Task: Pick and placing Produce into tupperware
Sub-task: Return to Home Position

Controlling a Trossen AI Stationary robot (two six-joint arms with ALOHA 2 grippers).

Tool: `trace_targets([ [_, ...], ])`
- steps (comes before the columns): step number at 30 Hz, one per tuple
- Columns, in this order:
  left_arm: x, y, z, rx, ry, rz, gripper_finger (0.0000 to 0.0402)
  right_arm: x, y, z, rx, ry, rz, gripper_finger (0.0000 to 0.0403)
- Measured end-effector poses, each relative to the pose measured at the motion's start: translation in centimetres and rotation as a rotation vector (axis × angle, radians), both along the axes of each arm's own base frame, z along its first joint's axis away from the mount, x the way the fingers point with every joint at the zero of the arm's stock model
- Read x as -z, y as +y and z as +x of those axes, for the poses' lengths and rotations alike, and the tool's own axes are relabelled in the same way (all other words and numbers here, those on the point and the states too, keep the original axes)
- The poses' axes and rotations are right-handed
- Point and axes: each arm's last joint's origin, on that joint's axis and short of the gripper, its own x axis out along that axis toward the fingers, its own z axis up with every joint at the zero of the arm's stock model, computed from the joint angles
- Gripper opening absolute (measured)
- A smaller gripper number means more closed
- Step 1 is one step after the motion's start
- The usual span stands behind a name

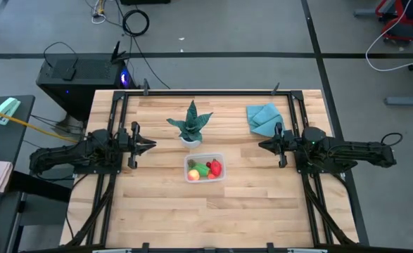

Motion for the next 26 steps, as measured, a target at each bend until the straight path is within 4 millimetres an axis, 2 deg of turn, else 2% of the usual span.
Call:
trace_targets([
  [26,-0.01,0.00,0.00,0.000,0.000,0.000,0.0050,0.00,0.00,0.00,0.000,0.000,0.000,0.0027],
])
